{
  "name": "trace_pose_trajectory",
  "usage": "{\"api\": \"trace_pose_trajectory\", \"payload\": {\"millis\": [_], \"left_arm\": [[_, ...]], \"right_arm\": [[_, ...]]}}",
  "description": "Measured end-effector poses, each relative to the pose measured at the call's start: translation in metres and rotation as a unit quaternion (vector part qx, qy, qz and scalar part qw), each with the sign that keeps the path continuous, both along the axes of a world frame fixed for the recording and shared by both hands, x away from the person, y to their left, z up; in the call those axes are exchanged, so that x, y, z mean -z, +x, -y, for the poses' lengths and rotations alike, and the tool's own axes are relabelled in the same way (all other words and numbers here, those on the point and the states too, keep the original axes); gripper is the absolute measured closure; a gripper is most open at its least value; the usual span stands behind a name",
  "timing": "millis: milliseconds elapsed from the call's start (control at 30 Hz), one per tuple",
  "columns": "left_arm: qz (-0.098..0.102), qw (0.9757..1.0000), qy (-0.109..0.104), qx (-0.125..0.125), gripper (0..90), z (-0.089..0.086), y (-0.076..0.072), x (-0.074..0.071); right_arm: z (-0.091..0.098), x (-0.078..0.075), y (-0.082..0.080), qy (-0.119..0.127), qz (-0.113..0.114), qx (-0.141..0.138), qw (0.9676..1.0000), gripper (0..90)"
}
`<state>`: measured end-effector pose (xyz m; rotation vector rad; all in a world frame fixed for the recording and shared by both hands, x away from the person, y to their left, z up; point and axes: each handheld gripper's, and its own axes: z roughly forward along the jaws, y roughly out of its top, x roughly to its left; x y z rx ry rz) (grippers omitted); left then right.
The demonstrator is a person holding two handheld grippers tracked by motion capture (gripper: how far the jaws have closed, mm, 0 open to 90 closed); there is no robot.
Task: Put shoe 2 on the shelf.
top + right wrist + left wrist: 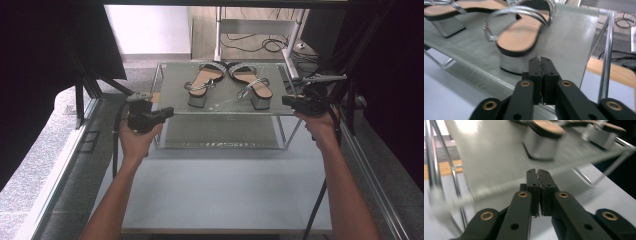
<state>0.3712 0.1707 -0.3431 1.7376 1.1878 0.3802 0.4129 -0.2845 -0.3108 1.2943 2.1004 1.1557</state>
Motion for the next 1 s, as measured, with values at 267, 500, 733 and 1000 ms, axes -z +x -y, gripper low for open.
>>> {"api": "trace_pose_trajectory", "payload": {"millis": [267, 500, 733, 1000], "left_arm": [[-0.016, 0.9997, 0.002, -0.018, 90.0, 0.014, 0.048, 0.001], [-0.037, 0.999, 0.003, -0.023, 90.0, 0.023, 0.073, 0.011], [-0.037, 0.9993, 0.001, -0.01, 90.0, 0.042, 0.079, 0.013], [-0.042, 0.9989, -0.007, 0.022, 90.0, 0.063, 0.072, 0.011]], "right_arm": [[-0.002, 0.013, 0.013, -0.007, -0.008, 0.01, 0.9999, 90.0], [-0.017, 0.022, 0.027, -0.024, -0.007, 0.015, 0.9996, 90.0], [-0.032, 0.026, 0.034, -0.025, -0.011, 0.012, 0.9996, 90.0], [-0.052, 0.025, 0.022, -0.019, -0.01, -0.028, 0.9994, 90.0]]}}
